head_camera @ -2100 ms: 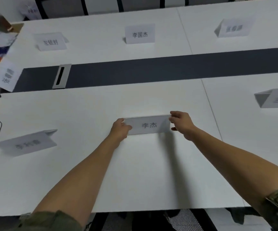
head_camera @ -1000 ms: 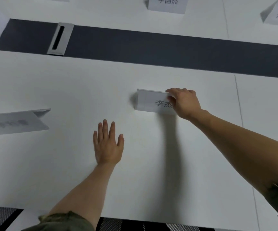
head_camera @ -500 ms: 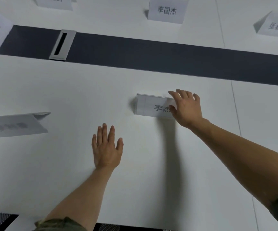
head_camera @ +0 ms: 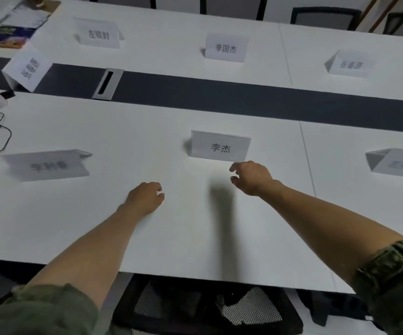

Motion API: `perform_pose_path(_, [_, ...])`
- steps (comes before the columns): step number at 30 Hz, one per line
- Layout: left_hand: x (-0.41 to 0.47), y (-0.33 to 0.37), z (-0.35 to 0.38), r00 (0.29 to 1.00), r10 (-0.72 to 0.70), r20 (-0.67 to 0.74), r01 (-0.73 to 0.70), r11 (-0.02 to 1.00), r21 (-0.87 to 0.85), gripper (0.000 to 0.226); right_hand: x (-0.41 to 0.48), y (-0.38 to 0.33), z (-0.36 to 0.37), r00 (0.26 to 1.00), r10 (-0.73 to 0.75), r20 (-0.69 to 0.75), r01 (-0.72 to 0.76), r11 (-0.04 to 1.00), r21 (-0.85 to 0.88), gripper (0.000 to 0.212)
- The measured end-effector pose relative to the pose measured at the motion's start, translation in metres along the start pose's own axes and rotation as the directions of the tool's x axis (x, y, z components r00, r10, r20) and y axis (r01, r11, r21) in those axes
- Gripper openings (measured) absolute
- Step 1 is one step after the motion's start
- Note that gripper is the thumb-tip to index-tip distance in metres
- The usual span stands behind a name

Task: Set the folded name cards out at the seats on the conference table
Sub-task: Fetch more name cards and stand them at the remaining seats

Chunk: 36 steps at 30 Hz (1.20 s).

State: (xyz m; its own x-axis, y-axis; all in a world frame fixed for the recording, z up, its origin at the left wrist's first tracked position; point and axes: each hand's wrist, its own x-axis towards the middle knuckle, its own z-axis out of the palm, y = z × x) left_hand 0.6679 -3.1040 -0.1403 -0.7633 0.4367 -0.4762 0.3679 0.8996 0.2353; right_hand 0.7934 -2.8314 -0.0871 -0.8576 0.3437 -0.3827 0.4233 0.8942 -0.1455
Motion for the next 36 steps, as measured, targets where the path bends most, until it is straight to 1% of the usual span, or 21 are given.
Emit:
perform_pose_path(3, [-0.027,-0.015,-0.012,1.0,0.018,-0.023,-0.018,1.0,0.003,0.036,-0.02,-0.024,-0.002,0.999,-0.032,0.008,0.032,0.999,-0.01,0.038])
perform_pose_path(8, [-0.079,-0.053,-0.039,0.991,0.048,-0.127,-0.048,0.999,-0.002,0.035,-0.054,-0.074,-0.008,0.997,-0.063,-0.036,0.063,0.998,-0.013,0.037])
perform_pose_path(12, [-0.121,-0.09,-0.054,0.983,0.074,-0.167,-0.077,0.997,-0.012,0.035,-0.079,-0.12,-0.008,0.995,-0.059,-0.083,0.061,0.998,0.011,0.037])
perform_pose_path(16, [-0.178,-0.157,-0.069,0.971,0.11,-0.211,-0.111,0.994,0.011,0.036,-0.117,-0.195,0.004,0.985,-0.09,-0.145,0.095,0.995,0.026,0.037])
perform_pose_path(21, [-0.225,-0.225,-0.093,0.964,0.08,-0.255,-0.075,0.997,0.03,0.035,-0.144,-0.269,0.014,0.98,-0.128,-0.156,0.136,0.99,0.043,0.037])
perform_pose_path(24, [-0.238,-0.258,-0.109,0.956,0.057,-0.288,-0.057,0.998,0.009,0.034,-0.147,-0.301,0.009,0.973,-0.154,-0.174,0.163,0.986,0.039,0.037])
perform_pose_path(28, [-0.241,-0.294,-0.125,0.954,0.027,-0.299,-0.035,0.999,-0.023,0.034,-0.135,-0.336,-0.002,0.968,-0.167,-0.189,0.174,0.984,0.024,0.037])
perform_pose_path(34, [-0.211,-0.341,-0.149,0.963,0.005,-0.271,-0.018,0.999,-0.044,0.034,-0.082,-0.372,-0.001,0.972,-0.158,-0.175,0.171,0.983,0.064,0.037])
perform_pose_path(36, [-0.19,-0.365,-0.164,0.964,-0.027,-0.263,0.011,0.998,-0.064,0.034,-0.051,-0.39,0.001,0.974,-0.143,-0.173,0.162,0.982,0.097,0.037])
